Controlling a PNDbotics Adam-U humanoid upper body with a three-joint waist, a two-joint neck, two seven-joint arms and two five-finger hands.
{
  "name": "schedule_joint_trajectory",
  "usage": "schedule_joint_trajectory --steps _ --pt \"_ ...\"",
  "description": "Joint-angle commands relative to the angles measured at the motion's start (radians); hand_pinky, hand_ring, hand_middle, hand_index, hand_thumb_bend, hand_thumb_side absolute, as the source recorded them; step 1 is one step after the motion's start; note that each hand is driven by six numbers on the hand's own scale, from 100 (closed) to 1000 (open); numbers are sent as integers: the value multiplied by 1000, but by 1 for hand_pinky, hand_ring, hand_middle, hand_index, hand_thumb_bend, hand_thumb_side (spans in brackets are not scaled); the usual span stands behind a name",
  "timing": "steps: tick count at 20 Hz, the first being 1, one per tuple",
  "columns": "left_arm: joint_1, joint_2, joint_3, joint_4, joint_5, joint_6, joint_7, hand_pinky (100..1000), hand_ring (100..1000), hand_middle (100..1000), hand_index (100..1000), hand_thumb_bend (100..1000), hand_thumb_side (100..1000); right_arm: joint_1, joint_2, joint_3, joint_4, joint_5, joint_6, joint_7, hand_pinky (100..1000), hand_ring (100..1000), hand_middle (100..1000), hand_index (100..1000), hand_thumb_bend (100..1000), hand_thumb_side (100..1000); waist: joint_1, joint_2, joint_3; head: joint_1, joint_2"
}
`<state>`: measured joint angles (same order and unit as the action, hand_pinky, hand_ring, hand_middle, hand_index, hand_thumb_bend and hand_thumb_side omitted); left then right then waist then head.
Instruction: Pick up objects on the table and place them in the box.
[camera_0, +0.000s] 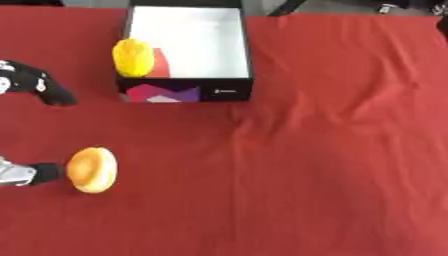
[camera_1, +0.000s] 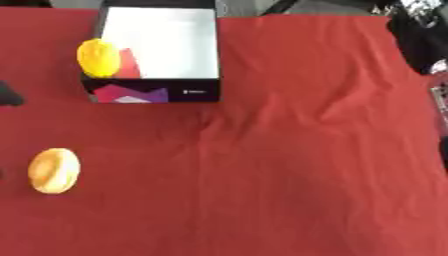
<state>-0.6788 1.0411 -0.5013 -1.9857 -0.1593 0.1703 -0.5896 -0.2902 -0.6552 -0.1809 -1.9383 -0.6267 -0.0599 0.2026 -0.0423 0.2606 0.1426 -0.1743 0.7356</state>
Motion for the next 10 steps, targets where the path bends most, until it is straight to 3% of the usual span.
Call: schedule_joint_trajectory --steps 1,10 --pt "-17 -12 -14 11 -28 27 -13 865 777 752 853 529 497 -11 -13 -7 -5 7 5 0 1000 836 708 851 100 366 11 -22 0 -1 -1" --pt "-18 -88 -62 146 -112 0 -57 868 787 761 850 543 499 -13 0 -20 -1 1 6 -8 1000 841 715 854 100 378 4 -15 -6 5 -1"
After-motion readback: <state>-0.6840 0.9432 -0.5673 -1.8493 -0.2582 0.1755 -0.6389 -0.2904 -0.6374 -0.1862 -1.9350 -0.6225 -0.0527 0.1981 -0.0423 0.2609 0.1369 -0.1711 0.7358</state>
